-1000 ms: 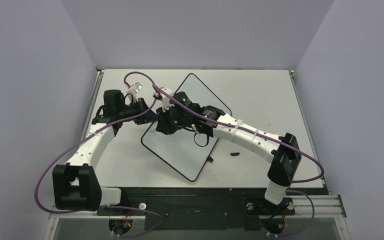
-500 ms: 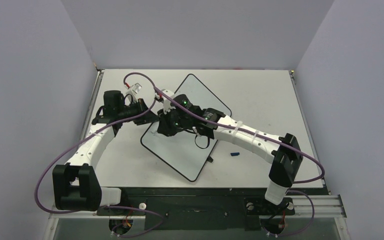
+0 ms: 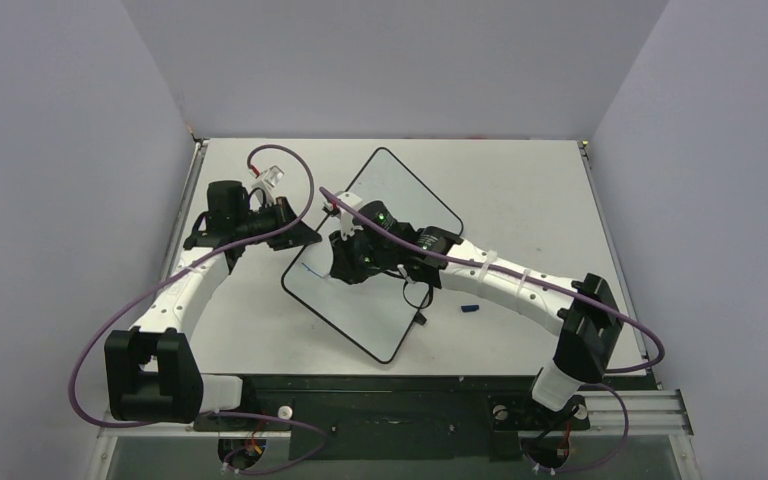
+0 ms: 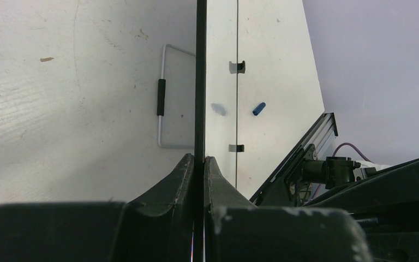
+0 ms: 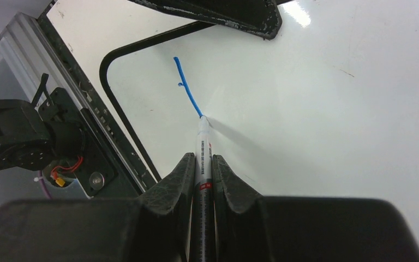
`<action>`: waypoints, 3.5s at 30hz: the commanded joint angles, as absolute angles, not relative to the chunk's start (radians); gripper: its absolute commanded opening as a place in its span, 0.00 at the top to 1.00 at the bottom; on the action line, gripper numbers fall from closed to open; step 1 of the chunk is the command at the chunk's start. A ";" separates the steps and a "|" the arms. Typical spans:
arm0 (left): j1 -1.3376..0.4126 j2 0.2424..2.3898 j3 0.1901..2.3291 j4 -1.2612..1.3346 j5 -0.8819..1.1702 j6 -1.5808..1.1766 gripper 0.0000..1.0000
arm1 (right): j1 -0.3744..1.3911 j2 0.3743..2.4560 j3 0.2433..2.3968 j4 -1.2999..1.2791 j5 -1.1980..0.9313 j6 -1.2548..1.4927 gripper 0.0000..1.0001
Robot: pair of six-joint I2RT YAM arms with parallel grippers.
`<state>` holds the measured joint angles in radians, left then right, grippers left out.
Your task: Write a sentence on the whiteboard
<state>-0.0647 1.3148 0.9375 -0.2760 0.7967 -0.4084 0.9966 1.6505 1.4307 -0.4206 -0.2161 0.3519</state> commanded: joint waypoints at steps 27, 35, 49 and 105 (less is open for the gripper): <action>-0.078 1.258 0.957 -0.224 0.799 -0.378 1.00 | 0.958 1.636 1.531 -0.377 -0.141 0.388 1.00; -0.078 1.256 0.956 -0.223 0.800 -0.379 1.00 | 0.959 1.682 1.556 -0.369 -0.169 0.399 1.00; -0.079 1.254 0.956 -0.222 0.799 -0.378 1.00 | 0.962 1.685 1.521 -0.365 -0.204 0.408 1.00; -0.085 1.246 0.954 -0.231 0.791 -0.370 1.00 | 0.959 1.696 1.555 -0.396 -0.184 0.433 1.00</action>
<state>-0.0792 1.2884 0.9371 -0.2882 0.7803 -0.4023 0.9501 1.6970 1.5337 -0.4164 -0.1696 0.4316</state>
